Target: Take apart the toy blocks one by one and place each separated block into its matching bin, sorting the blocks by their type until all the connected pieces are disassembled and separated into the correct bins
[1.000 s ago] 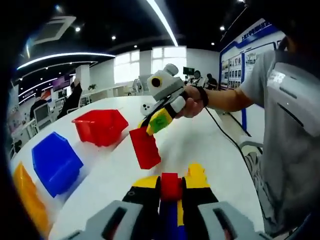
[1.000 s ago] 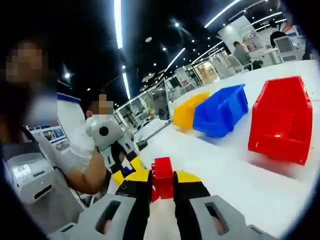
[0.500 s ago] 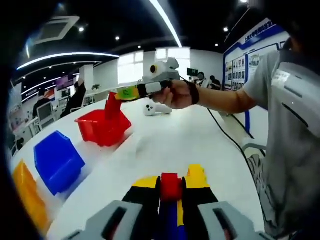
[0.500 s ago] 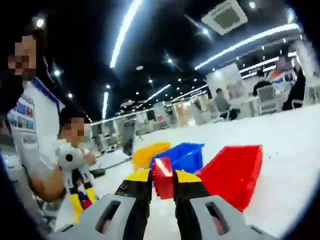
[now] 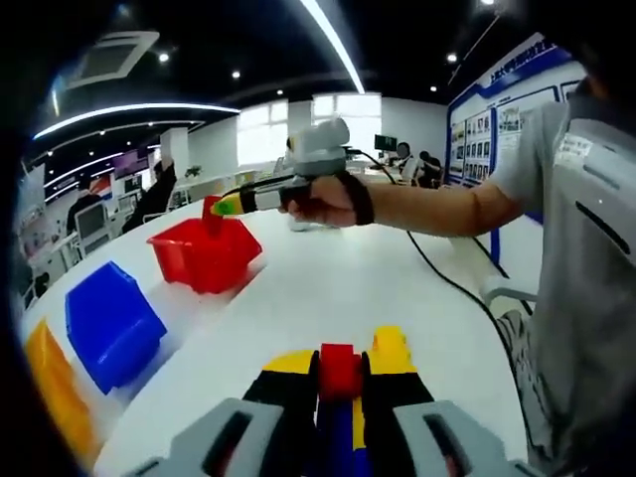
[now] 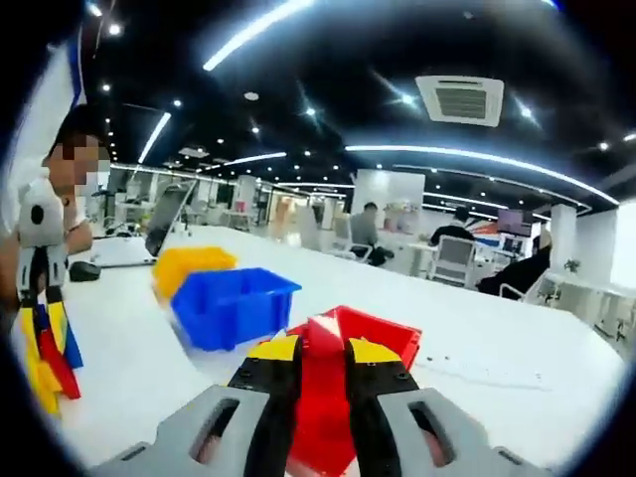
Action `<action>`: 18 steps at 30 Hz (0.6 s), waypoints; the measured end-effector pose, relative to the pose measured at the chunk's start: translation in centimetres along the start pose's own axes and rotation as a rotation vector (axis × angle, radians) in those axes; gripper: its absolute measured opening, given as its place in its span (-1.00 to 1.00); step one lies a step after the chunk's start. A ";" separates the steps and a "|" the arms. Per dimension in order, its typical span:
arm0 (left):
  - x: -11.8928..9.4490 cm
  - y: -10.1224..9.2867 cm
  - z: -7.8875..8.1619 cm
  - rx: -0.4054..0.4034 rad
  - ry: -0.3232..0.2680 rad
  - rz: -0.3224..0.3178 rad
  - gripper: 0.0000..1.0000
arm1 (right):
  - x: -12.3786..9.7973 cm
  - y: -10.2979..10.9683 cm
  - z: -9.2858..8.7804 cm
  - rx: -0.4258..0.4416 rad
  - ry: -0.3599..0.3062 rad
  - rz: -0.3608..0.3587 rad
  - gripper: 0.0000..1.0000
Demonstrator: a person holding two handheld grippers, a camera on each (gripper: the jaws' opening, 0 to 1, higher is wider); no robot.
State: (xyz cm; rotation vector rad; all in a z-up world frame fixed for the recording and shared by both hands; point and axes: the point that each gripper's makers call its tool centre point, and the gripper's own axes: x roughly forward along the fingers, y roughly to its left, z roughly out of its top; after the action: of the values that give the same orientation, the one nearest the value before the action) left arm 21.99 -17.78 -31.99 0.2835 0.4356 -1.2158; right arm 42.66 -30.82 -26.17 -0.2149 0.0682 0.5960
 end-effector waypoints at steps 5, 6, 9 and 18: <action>0.1 0.2 0.0 -0.025 0.003 0.047 -0.62 | 0.8 -0.1 -0.2 -0.032 0.014 -0.022 -0.19; 0.1 0.2 0.0 -0.026 0.005 0.050 -0.62 | 0.9 -0.2 -0.2 -0.038 0.015 -0.032 0.00; 0.0 0.3 0.0 -0.029 0.000 0.050 -0.62 | 0.5 -0.6 0.2 -0.020 0.002 -0.045 0.08; 0.0 0.2 -0.1 -0.029 -0.014 0.046 -0.62 | -2.5 0.6 2.3 0.029 -0.043 0.042 -0.09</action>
State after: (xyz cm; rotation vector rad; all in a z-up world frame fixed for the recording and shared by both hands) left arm 22.14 -17.73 -32.07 0.2587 0.4317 -1.1648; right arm 40.29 -31.19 -23.74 -0.1727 0.0395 0.6404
